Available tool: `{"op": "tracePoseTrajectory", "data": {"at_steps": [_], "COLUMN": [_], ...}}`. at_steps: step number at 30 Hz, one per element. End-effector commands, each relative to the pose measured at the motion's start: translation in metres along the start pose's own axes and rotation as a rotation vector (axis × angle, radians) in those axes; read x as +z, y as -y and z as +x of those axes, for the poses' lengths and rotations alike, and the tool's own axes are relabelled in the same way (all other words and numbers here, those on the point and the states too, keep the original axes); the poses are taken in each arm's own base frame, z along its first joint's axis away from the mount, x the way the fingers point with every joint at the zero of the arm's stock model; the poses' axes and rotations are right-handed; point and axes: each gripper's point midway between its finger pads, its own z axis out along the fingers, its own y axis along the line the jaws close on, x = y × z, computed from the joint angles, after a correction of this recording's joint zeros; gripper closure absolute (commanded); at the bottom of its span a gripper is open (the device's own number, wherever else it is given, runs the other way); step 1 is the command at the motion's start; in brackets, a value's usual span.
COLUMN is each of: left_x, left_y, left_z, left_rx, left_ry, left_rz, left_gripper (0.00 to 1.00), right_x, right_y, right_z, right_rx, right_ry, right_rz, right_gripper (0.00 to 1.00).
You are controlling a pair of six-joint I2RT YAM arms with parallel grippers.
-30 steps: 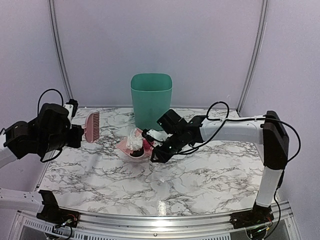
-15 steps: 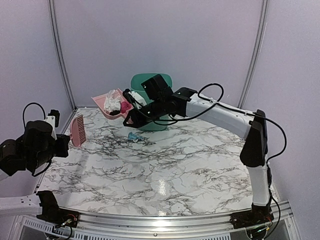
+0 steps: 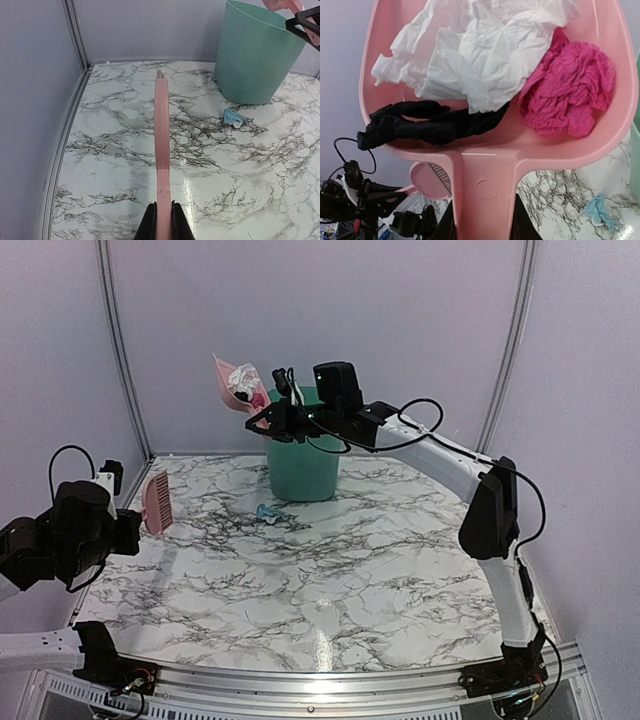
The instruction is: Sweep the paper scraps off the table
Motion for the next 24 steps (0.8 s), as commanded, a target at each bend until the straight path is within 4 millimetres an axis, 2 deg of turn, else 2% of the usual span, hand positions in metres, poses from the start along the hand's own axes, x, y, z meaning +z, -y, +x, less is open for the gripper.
{"op": "tracePoseTrajectory", "data": {"at_steps": [1, 3, 6, 16, 24], "left_x": [0.000, 0.000, 0.000, 0.002, 0.002], "left_y": [0.000, -0.001, -0.001, 0.000, 0.000], "left_z": [-0.005, -0.005, -0.005, -0.004, -0.004], "left_rx": [-0.022, -0.024, -0.023, -0.012, -0.014], "left_ry": [0.024, 0.025, 0.025, 0.015, 0.018], "left_rz": [-0.005, -0.004, -0.005, -0.014, -0.012], "left_gripper": [1.00, 1.00, 1.00, 1.00, 1.00], "right_x": [-0.016, -0.018, -0.023, -0.031, -0.036], "right_y": [-0.017, -0.002, 0.003, 0.008, 0.001], "right_z": [-0.052, -0.059, -0.071, -0.079, -0.083], "right_rx": [0.066, 0.119, 0.173, 0.327, 0.369], "right_ry": [0.126, 0.141, 0.171, 0.217, 0.229], "right_rz": [-0.194, -0.213, -0.261, -0.354, -0.418], "right_gripper": [1.00, 1.00, 1.00, 1.00, 1.00]}}
